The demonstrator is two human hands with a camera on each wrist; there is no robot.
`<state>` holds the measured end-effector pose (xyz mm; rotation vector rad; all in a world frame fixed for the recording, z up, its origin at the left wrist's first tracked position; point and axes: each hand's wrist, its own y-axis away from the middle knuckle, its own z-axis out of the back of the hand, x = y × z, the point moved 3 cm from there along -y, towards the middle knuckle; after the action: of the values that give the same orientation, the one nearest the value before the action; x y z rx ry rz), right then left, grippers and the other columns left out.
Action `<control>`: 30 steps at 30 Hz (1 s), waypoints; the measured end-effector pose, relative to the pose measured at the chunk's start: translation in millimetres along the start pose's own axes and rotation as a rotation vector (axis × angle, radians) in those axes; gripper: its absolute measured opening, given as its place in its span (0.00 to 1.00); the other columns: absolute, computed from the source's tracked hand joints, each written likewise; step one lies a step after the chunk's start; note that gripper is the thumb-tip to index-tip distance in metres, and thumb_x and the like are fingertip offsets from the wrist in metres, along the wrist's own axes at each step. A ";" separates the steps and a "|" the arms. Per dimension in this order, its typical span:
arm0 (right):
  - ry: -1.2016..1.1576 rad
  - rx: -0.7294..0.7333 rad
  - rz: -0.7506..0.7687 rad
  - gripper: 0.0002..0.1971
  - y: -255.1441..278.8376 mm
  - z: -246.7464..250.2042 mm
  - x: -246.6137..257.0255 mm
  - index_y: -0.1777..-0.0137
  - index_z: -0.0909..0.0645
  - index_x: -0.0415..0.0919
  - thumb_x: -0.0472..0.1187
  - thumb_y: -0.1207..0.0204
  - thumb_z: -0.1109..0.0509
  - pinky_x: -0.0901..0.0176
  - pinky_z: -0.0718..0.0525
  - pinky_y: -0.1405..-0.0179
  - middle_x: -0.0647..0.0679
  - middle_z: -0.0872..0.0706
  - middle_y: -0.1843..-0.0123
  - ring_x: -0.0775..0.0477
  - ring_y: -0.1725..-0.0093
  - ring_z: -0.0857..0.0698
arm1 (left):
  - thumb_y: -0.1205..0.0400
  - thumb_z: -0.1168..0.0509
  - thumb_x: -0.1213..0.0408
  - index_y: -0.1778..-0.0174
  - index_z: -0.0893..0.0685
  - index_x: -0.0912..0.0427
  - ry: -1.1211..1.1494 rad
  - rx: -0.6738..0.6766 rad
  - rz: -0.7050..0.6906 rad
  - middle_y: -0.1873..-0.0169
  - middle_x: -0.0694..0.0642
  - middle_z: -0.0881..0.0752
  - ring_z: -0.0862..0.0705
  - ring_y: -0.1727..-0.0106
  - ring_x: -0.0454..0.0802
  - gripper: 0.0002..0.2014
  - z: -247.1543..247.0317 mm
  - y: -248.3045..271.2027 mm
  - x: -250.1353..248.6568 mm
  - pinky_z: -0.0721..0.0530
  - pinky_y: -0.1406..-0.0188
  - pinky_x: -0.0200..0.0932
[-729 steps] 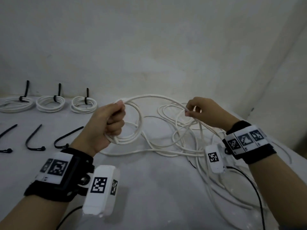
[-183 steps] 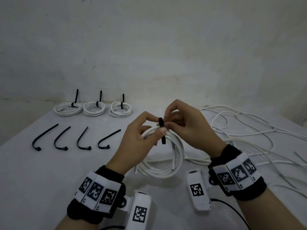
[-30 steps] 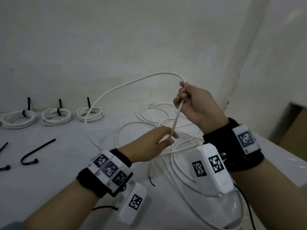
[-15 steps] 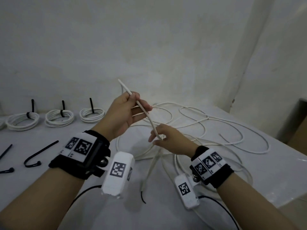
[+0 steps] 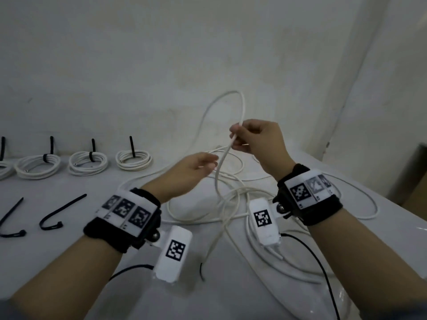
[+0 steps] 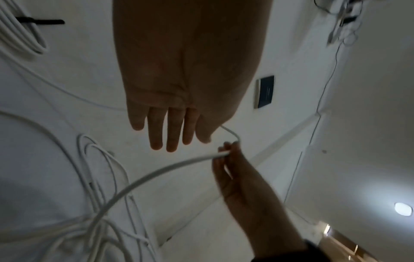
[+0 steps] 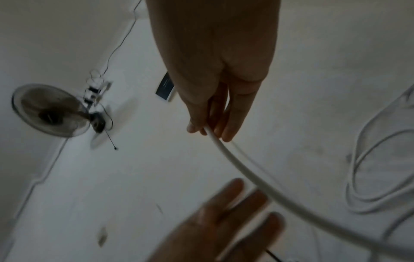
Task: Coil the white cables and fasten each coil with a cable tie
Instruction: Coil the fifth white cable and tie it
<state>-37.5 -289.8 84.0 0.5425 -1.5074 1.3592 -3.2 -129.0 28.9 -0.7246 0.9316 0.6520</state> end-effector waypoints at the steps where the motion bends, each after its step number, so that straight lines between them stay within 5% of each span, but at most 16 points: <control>1: -0.074 -0.002 -0.016 0.09 -0.4 -1.5 5.3 0.61 0.17 0.28 0.35 0.23 0.29 0.58 0.11 0.61 0.38 0.17 0.66 0.53 0.71 0.16 | 0.15 0.41 0.65 0.36 0.20 0.61 -0.051 0.045 -0.015 0.43 0.54 0.15 0.18 0.42 0.45 0.12 -6.0 0.9 1.2 0.24 0.41 0.32; 3: -0.203 -0.011 -0.055 0.09 -0.7 -4.7 10.7 0.60 0.17 0.30 0.35 0.22 0.30 0.62 0.12 0.63 0.40 0.16 0.65 0.54 0.71 0.16 | 0.14 0.43 0.65 0.47 0.18 0.59 -0.035 0.092 -0.018 0.52 0.52 0.13 0.15 0.49 0.42 0.09 -13.0 3.3 3.4 0.20 0.44 0.33; 5: -0.273 -0.028 -0.096 0.09 0.5 -5.1 10.6 0.61 0.17 0.31 0.36 0.22 0.30 0.64 0.13 0.65 0.40 0.17 0.66 0.54 0.71 0.15 | 0.12 0.47 0.64 0.59 0.22 0.58 0.076 0.073 -0.001 0.67 0.51 0.18 0.15 0.64 0.43 0.12 -12.8 7.2 4.2 0.17 0.58 0.35; 7: -0.222 -0.060 -0.138 0.11 1.9 -1.0 6.2 0.61 0.19 0.29 0.38 0.23 0.28 0.63 0.13 0.68 0.40 0.19 0.69 0.52 0.74 0.16 | 0.12 0.49 0.60 0.63 0.27 0.56 0.075 0.005 0.019 0.73 0.50 0.26 0.26 0.75 0.43 0.14 -5.0 11.6 4.5 0.23 0.74 0.33; 9: 0.070 -0.141 -0.095 0.15 3.1 6.0 2.2 0.61 0.21 0.32 0.44 0.26 0.24 0.66 0.15 0.69 0.44 0.20 0.70 0.52 0.75 0.18 | 0.12 0.50 0.58 0.64 0.29 0.55 0.033 -0.033 0.003 0.75 0.48 0.31 0.35 0.78 0.40 0.15 5.0 15.6 4.2 0.33 0.80 0.32; 11: 0.437 -0.259 0.108 0.17 5.0 9.5 5.4 0.57 0.24 0.40 0.51 0.31 0.22 0.73 0.22 0.63 0.48 0.20 0.64 0.55 0.67 0.20 | 0.11 0.50 0.60 0.65 0.30 0.55 0.052 -0.041 -0.010 0.78 0.46 0.32 0.39 0.80 0.40 0.15 14.4 18.3 1.6 0.38 0.82 0.32; 14: 0.682 0.017 0.334 0.17 6.5 -6.8 13.5 0.46 0.24 0.48 0.55 0.28 0.27 0.60 0.27 0.50 0.51 0.17 0.50 0.54 0.50 0.20 | 0.11 0.50 0.63 0.65 0.30 0.57 0.090 -0.055 -0.037 0.82 0.43 0.32 0.40 0.82 0.38 0.15 24.8 22.6 -7.4 0.40 0.85 0.31; 17: 0.600 0.298 0.271 0.08 10.9 -22.2 22.1 0.59 0.18 0.46 0.46 0.20 0.33 0.62 0.25 0.66 0.51 0.14 0.68 0.59 0.69 0.19 | 0.11 0.50 0.64 0.66 0.29 0.57 0.164 -0.112 -0.060 0.83 0.43 0.34 0.41 0.82 0.39 0.16 39.7 28.0 -16.2 0.41 0.86 0.30; 19: 0.474 0.221 0.326 0.12 7.7 -23.6 32.3 0.65 0.19 0.47 0.40 0.20 0.33 0.72 0.27 0.73 0.50 0.20 0.74 0.57 0.75 0.24 | 0.12 0.48 0.59 0.68 0.31 0.57 0.236 -0.141 -0.062 0.81 0.46 0.36 0.43 0.81 0.40 0.17 51.9 33.4 -17.6 0.43 0.85 0.31; 23: 0.402 0.081 0.391 0.08 -5.1 -25.5 42.8 0.61 0.17 0.43 0.40 0.19 0.33 0.66 0.20 0.76 0.50 0.27 0.74 0.54 0.75 0.26 | 0.13 0.53 0.48 0.70 0.36 0.56 0.512 -0.141 0.032 0.82 0.46 0.40 0.44 0.83 0.38 0.22 70.2 49.8 -10.6 0.45 0.88 0.28; 28: 0.315 0.327 0.274 0.05 5.1 -44.7 11.5 0.50 0.27 0.48 0.36 0.16 0.40 0.51 0.13 0.69 0.44 0.27 0.71 0.53 0.76 0.25 | 0.14 0.53 0.55 0.77 0.31 0.53 1.037 -0.246 -0.069 0.86 0.45 0.39 0.52 0.81 0.40 0.23 109.7 64.5 -18.1 0.49 0.91 0.30; 30: 0.450 0.392 0.311 0.06 12.4 -46.0 -1.5 0.43 0.28 0.49 0.38 0.16 0.42 0.48 0.14 0.68 0.48 0.26 0.69 0.53 0.75 0.25 | 0.15 0.52 0.57 0.79 0.27 0.53 1.147 -0.328 -0.156 0.87 0.46 0.37 0.52 0.81 0.41 0.24 132.2 68.3 -20.3 0.47 0.91 0.30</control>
<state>-30.4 -244.5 71.0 0.2159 -0.9870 1.8921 -1.9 11.5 82.0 -1.5092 1.8010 0.1971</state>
